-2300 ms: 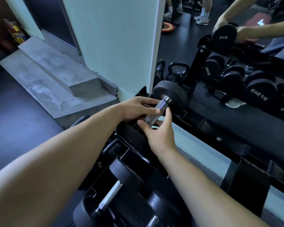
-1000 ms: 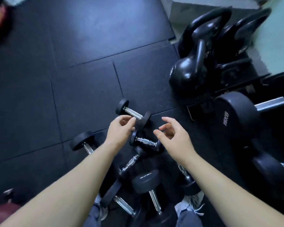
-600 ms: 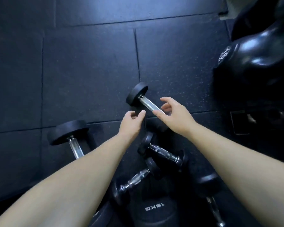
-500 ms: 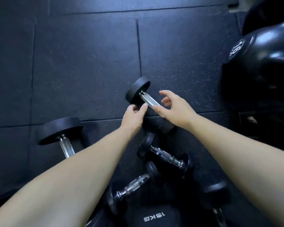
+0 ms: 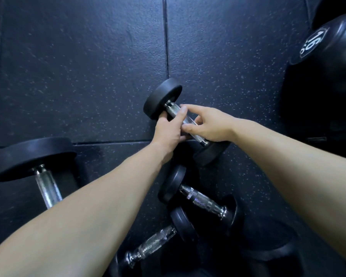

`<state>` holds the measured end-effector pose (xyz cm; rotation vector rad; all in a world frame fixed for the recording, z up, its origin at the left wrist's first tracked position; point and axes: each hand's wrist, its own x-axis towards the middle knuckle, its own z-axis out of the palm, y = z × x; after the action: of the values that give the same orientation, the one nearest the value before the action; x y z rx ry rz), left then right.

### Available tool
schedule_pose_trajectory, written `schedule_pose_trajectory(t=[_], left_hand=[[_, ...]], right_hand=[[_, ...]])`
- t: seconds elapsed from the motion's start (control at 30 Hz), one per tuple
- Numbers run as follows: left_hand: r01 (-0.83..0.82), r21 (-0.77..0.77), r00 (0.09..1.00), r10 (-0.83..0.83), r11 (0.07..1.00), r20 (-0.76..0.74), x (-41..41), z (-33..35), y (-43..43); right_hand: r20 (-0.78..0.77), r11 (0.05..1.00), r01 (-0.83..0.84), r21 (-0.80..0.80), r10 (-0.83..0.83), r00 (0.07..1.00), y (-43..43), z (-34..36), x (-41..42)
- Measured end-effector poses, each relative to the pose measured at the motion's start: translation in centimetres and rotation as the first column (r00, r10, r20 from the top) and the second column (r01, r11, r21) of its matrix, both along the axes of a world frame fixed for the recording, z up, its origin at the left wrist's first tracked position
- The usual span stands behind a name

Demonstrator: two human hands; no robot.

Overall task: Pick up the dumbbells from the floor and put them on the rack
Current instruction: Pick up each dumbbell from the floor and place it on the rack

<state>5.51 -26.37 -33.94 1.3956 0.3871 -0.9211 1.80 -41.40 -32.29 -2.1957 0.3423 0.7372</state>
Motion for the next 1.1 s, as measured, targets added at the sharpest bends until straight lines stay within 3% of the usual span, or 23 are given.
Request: schedule_pose_trajectory(t=[0.3, 0.5, 0.73, 0.83, 1.1], left_hand=[[0.023, -0.005, 1.0, -0.023, 1.0, -0.006, -1.0, 0.3, 0.8], [0.157, -0.014, 0.986, -0.156, 0.988, 0.055, -2.5, 1.9, 0.4], [0.382, -0.07, 0.922, -0.376, 0.921, 0.092, -4.8, 11.1, -0.4], [0.519, -0.043, 0.849, -0.508, 0.854, 0.146, -6.1, 17.0, -0.5], [0.799, 0.099, 0.545, -0.784, 0.593, 0.299, -11.9, 36.4, -3.2]], right_hand=[[0.071, 0.997, 0.031, 0.069, -0.036, 0.997, 0.9, 0.4, -1.8], [0.08, 0.976, 0.195, 0.097, -0.203, 0.976, 1.2, 1.7, -5.6], [0.102, 0.871, 0.447, 0.203, -0.473, 0.875, 2.8, 10.2, -11.8], [0.097, 0.807, 0.559, 0.189, -0.582, 0.807, 4.2, 16.2, -15.0], [0.091, 0.51, 0.819, 0.263, -0.858, 0.505, 7.2, 36.8, -24.2]])
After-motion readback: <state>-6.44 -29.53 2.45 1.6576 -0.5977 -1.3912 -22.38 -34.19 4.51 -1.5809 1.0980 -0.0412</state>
